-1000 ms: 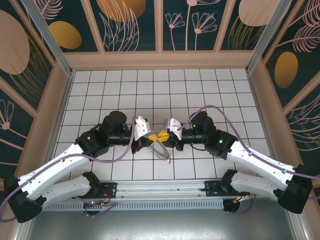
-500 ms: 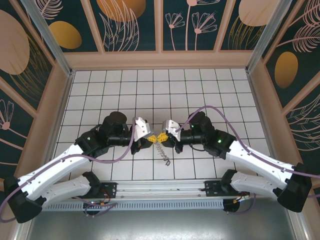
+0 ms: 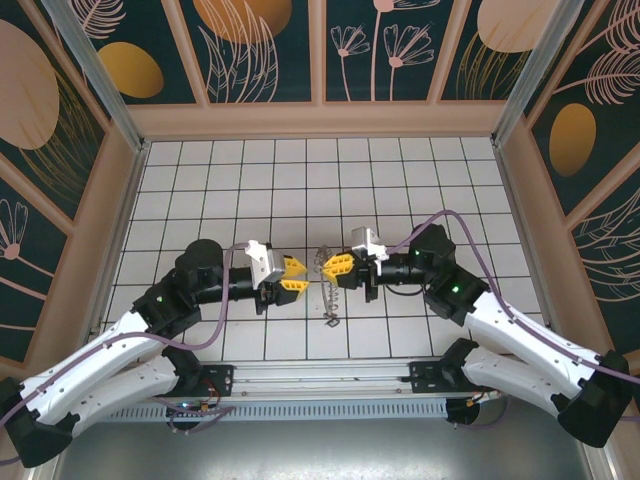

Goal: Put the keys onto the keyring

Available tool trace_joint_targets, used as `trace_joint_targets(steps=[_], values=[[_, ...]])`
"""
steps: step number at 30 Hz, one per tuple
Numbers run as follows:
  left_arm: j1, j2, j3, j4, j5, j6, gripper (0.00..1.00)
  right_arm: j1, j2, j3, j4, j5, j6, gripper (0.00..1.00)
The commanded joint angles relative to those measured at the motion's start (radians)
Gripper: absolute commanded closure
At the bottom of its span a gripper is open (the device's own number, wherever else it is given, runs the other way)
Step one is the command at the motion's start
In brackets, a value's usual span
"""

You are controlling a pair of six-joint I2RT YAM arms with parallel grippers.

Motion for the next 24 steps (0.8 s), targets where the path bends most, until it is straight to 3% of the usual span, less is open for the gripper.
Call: trace_joint_targets(steps=[1, 15, 24], values=[[-0.004, 0.006, -0.012, 0.118, 0.044, -0.031, 0.67, -0.005, -0.003, -0.032, 0.183, -0.069, 0.078, 1.00], [-0.004, 0.065, -0.015, 0.221, 0.091, -0.067, 0.70, -0.006, 0.007, -0.085, 0.316, -0.097, 0.130, 1.00], [-0.004, 0.080, -0.017, 0.253, 0.105, -0.077, 0.96, -0.006, 0.003, -0.112, 0.377, -0.107, 0.147, 1.00]])
